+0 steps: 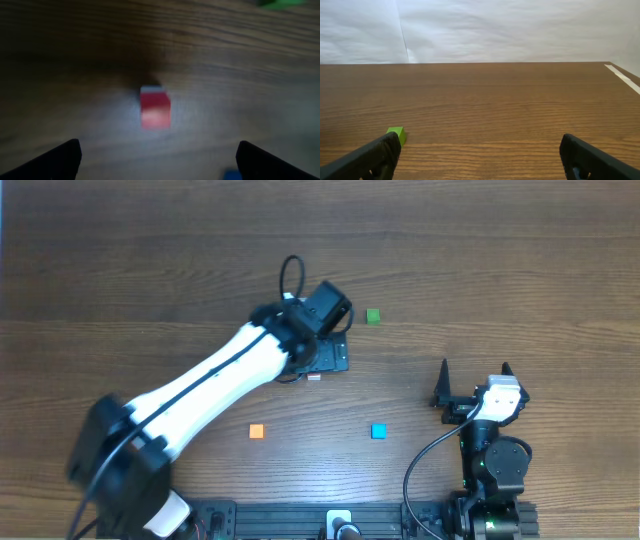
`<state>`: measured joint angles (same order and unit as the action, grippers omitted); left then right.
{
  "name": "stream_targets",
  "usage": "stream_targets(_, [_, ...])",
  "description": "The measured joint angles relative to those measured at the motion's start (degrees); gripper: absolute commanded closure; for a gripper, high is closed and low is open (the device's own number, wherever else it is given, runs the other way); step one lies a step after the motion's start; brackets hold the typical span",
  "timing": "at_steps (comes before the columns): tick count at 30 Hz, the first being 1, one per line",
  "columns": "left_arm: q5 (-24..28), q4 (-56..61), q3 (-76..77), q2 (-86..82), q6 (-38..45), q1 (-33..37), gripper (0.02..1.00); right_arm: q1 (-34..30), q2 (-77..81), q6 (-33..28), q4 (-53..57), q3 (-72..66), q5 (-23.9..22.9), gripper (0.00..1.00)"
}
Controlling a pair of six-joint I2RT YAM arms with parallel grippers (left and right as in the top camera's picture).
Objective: Stack Cubes
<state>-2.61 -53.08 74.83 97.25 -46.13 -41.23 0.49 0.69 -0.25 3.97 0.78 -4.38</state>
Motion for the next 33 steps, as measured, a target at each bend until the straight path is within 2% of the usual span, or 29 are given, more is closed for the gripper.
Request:
stream_targets(4, [-1.1, -7.3, -0.2, -7.1, 0.0, 0.0, 0.018, 0.0, 0.0, 0.0, 0.0, 0.0, 0.0, 0.007])
stream_targets(8, [-2.8, -6.8, -7.4, -13.7, 0.0, -0.6, 0.018, 0.0, 0.0, 0.0, 0.0, 0.0, 0.0, 0.007])
stream_targets(16, [-3.5, 5.4, -28.7, -25.2, 0.0, -0.8, 0.018, 0.0, 0.0, 0.0, 0.0, 0.0, 0.0, 0.007])
stream_targets(22, [-3.3, 14.3, -39.2, -26.6, -0.5, -0.8, 0.018, 0.0, 0.0, 0.0, 0.0, 0.0, 0.0, 0.007])
stream_targets(25, [-3.2, 16.7, -41.9, -26.6, -0.5, -0.8, 0.023, 0.0, 0.0, 0.0, 0.0, 0.0, 0.0, 0.007])
stream_targets(29, [-3.0, 17.3, -43.4, -26.5, -0.5, -0.8, 0.106, 0.0, 0.0, 0.0, 0.0, 0.0, 0.0, 0.009])
stream_targets(33, [-2.7, 17.6, -43.5, -25.5, -0.7, -0.8, 0.121, 0.0, 0.0, 0.0, 0.0, 0.0, 0.0, 0.007])
